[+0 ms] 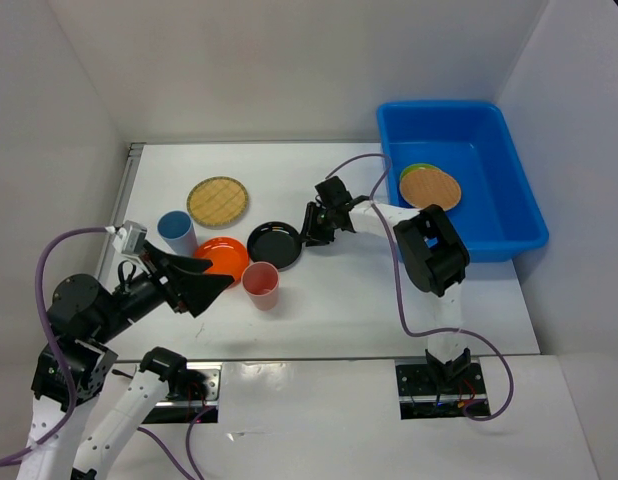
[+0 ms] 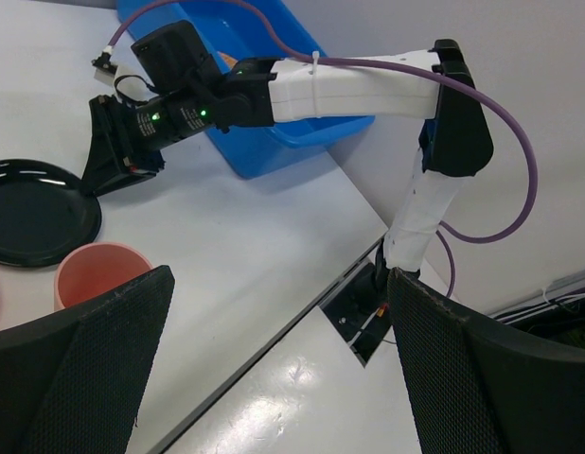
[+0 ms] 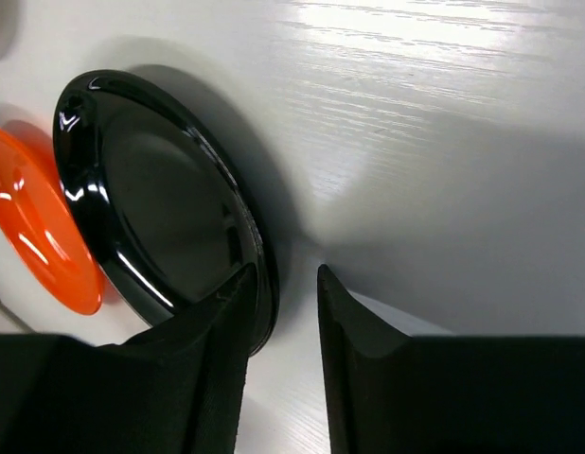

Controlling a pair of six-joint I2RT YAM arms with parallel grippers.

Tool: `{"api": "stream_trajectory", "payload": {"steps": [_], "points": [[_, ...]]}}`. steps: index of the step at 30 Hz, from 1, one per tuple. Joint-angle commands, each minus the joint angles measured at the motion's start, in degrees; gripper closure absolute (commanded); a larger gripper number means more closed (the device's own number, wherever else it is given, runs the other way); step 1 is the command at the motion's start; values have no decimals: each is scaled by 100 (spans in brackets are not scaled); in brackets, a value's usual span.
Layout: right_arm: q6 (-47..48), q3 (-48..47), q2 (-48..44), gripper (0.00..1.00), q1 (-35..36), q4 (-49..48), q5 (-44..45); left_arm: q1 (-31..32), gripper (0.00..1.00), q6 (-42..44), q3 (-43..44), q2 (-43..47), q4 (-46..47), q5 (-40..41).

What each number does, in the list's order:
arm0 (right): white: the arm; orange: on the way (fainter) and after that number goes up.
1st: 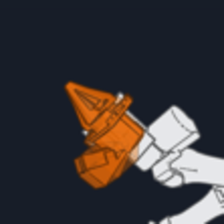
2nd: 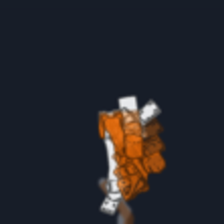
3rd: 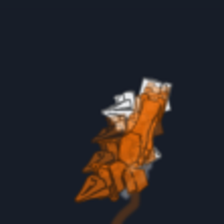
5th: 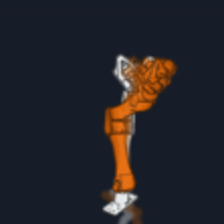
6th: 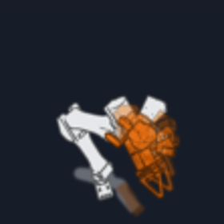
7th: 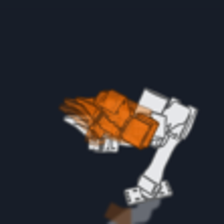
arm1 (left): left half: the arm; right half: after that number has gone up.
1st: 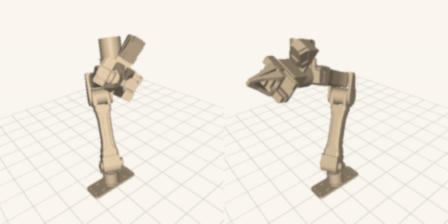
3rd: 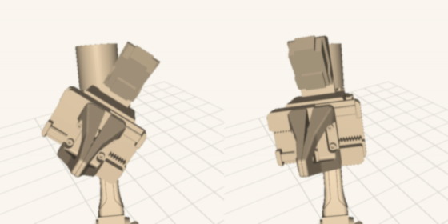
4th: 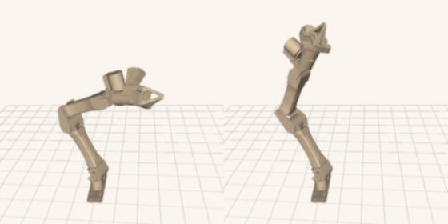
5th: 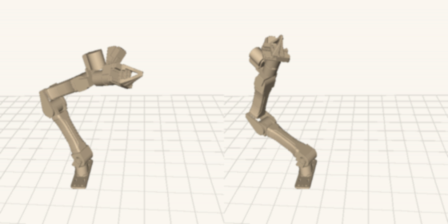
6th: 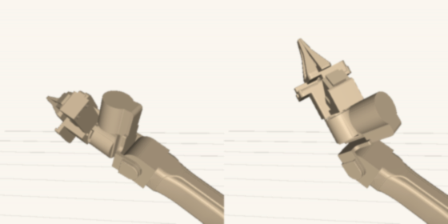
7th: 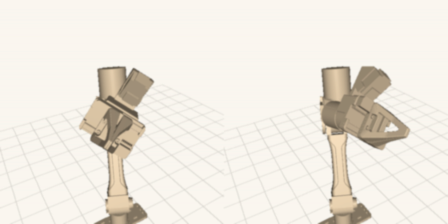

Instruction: Place the mixed dishes into the plastic bin

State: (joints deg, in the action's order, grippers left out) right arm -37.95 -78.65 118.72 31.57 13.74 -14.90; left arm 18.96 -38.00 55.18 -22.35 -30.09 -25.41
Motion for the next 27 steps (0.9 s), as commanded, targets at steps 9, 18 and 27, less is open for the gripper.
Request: {"api": "stream_trajectory", "payload": {"steps": [9, 18, 27], "points": [[60, 17, 529, 80, -2, -337, -356, 20, 0, -129, -25, 134, 214, -96], [60, 17, -38, 100, -168, -100, -269, 20, 0, -129, -25, 187, 161, -43], [262, -159, -2360, 100, -2062, 683, -1005, 20, 0, -129, -130, 187, 275, -43]]}}
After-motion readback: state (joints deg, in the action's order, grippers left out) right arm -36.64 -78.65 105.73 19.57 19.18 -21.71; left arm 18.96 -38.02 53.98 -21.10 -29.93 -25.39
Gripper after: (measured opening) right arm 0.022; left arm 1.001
